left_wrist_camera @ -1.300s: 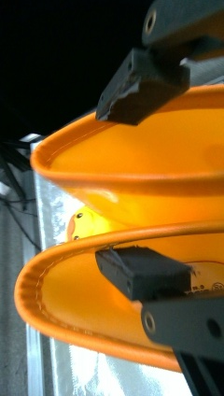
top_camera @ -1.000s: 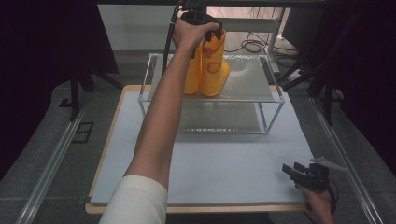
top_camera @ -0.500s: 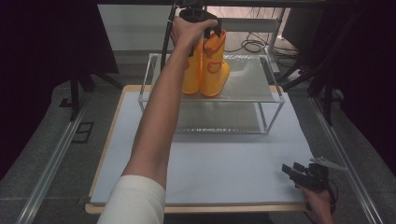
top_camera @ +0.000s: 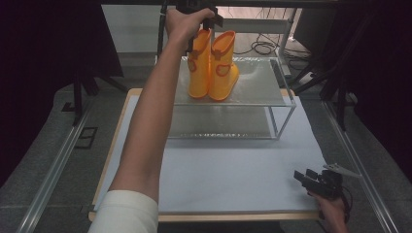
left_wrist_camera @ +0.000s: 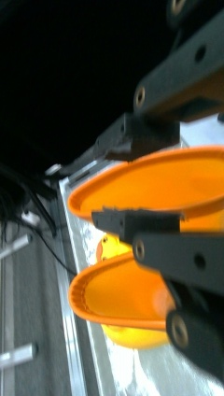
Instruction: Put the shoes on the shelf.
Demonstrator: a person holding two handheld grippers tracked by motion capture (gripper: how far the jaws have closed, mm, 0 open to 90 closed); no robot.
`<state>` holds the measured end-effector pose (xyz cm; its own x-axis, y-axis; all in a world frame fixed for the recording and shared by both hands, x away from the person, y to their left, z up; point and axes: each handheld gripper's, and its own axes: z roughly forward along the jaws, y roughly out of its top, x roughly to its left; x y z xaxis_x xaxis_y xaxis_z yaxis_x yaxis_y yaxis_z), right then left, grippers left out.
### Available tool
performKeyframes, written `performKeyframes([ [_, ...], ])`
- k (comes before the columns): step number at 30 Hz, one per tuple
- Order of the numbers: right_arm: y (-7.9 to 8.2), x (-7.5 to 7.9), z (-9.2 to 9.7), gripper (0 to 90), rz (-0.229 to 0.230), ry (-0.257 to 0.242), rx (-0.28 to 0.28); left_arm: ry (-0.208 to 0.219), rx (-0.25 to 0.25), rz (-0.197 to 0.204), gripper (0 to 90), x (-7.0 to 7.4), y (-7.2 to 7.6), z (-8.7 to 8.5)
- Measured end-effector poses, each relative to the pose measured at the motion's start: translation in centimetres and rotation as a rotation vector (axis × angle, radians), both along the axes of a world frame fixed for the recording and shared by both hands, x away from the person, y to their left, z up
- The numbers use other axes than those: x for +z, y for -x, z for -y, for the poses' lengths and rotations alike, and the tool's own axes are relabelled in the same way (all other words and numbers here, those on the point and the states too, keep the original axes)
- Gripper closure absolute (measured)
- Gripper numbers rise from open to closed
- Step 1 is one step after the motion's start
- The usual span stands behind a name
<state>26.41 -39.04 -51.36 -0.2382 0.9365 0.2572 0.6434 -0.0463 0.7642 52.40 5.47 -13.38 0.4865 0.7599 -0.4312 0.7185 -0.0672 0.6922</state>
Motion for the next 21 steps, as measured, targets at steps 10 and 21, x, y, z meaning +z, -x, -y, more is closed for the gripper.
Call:
performKeyframes([
  [10, 0.1, 0.2, 0.1, 38.7, 0.003, 0.0, -0.009, 0.06, -0.074, 0.048, 83.7, 0.4, 2.9, -2.8],
  [21, 0.2, 0.3, -0.1, 38.7, 0.009, 0.005, -0.006, 0.039, -0.09, 0.115, 87.0, -0.5, 7.2, -6.1],
])
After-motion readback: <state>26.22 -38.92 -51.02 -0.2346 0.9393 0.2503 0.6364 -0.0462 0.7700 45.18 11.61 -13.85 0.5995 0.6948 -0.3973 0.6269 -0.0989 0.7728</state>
